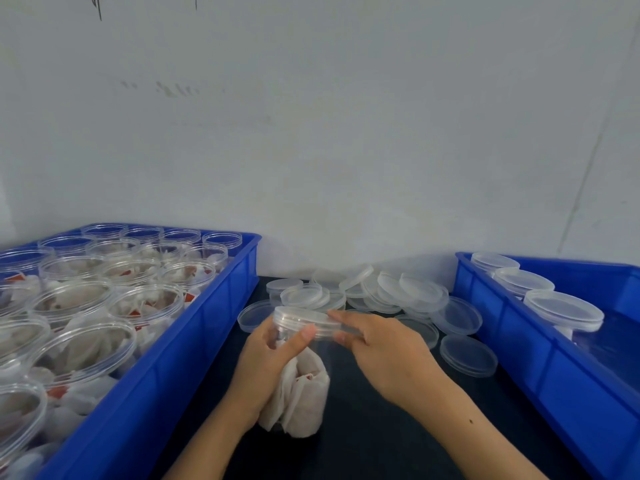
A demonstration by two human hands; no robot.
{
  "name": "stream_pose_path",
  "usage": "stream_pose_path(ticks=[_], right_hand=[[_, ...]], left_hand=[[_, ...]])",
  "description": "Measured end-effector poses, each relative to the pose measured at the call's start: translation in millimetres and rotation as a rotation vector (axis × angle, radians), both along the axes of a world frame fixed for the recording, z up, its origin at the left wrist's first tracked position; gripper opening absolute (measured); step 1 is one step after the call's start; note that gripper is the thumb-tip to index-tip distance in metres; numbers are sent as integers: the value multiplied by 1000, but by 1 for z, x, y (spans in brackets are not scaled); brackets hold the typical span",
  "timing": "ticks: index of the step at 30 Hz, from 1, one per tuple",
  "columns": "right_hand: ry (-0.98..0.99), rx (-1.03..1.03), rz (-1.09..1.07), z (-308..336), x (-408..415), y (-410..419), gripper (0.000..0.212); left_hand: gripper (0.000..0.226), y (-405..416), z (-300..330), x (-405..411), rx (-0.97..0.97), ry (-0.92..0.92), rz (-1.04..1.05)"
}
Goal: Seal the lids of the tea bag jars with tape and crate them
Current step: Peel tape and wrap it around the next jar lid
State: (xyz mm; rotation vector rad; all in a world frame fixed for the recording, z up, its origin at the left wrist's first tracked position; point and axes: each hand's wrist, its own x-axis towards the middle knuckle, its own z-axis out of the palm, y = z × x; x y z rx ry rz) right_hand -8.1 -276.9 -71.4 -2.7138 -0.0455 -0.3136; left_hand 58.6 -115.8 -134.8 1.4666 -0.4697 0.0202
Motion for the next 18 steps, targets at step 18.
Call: stream_pose_path(ticks=[18], right_hand=[[-29,-126,20,-5,-4,14,46]], left_hand=[[82,-14,2,-13,327,-80,514]])
